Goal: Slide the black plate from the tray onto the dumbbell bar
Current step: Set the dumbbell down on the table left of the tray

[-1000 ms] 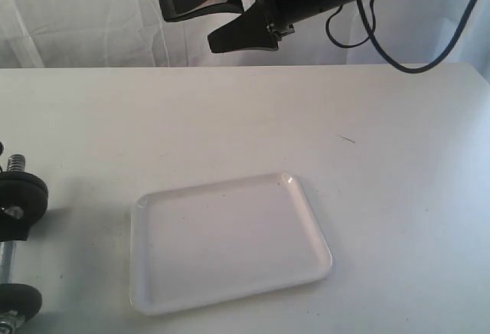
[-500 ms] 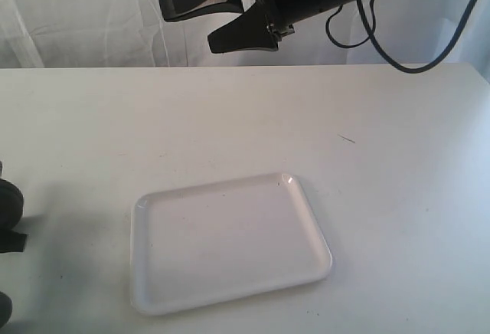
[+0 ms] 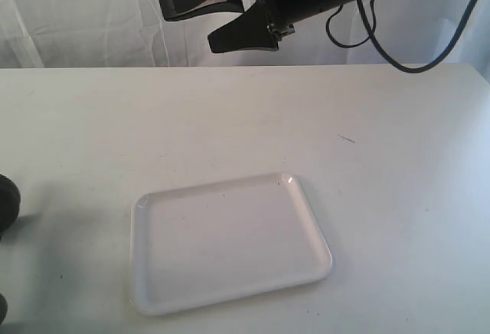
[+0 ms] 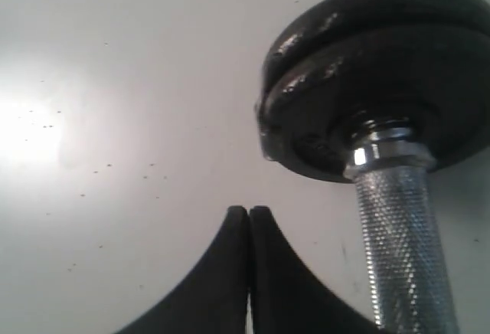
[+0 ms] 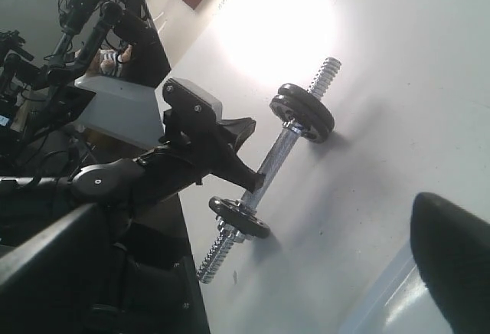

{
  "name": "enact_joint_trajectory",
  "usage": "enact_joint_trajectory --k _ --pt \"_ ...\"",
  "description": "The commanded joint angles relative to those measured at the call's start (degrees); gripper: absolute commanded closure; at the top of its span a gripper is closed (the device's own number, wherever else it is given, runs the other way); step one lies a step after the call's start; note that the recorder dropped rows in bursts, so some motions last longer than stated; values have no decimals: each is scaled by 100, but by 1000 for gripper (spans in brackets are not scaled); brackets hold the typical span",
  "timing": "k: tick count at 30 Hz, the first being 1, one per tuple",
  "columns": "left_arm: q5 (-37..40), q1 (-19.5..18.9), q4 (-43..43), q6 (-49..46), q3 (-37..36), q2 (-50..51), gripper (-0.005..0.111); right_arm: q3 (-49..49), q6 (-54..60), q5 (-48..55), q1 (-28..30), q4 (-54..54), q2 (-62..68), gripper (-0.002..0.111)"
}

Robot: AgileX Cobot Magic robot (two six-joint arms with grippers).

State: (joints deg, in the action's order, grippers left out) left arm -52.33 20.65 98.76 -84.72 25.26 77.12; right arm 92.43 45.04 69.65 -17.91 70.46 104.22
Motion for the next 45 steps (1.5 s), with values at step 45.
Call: enact_joint_trajectory --k 45 --pt "2735 7 119 532 13 625 107 44 -29 31 30 45 -77 3"
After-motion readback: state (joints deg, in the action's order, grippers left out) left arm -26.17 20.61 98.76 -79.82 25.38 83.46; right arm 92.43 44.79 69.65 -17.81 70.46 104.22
